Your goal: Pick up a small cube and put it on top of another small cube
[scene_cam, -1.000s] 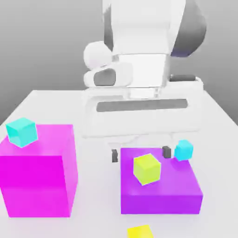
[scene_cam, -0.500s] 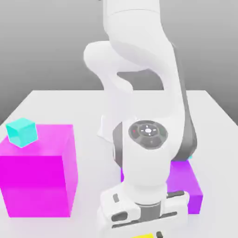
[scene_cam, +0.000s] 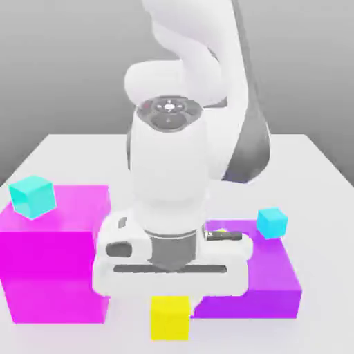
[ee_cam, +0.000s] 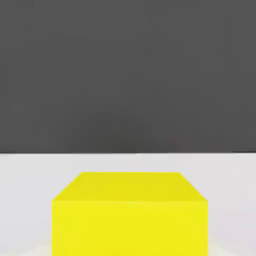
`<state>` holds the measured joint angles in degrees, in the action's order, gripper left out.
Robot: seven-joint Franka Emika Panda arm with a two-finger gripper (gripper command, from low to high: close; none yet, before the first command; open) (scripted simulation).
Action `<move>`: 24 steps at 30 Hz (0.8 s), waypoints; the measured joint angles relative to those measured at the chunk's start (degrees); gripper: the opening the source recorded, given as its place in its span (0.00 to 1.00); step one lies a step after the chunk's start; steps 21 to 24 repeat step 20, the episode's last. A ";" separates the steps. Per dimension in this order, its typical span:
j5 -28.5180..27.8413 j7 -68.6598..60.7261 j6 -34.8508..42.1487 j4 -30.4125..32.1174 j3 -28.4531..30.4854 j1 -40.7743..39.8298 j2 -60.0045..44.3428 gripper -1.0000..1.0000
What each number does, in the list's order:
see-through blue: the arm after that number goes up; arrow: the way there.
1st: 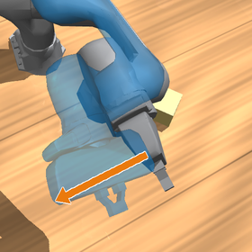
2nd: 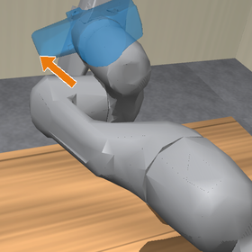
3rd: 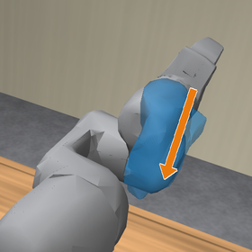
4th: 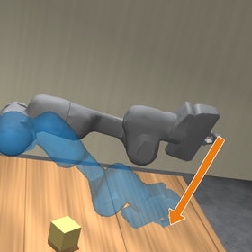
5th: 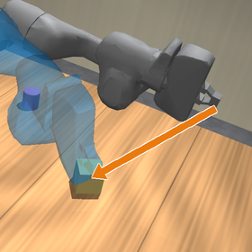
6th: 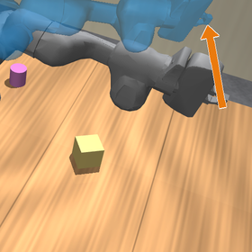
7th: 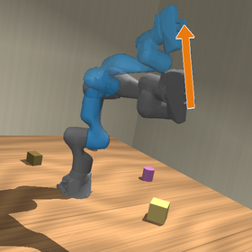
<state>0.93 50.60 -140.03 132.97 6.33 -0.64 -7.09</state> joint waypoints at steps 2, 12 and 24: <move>-0.53 5.08 3.74 0.40 1.78 -3.42 4.18 0.00; -4.97 32.01 22.24 2.45 6.04 -17.50 25.13 0.00; -5.03 33.99 14.61 8.23 6.72 -19.18 23.26 1.00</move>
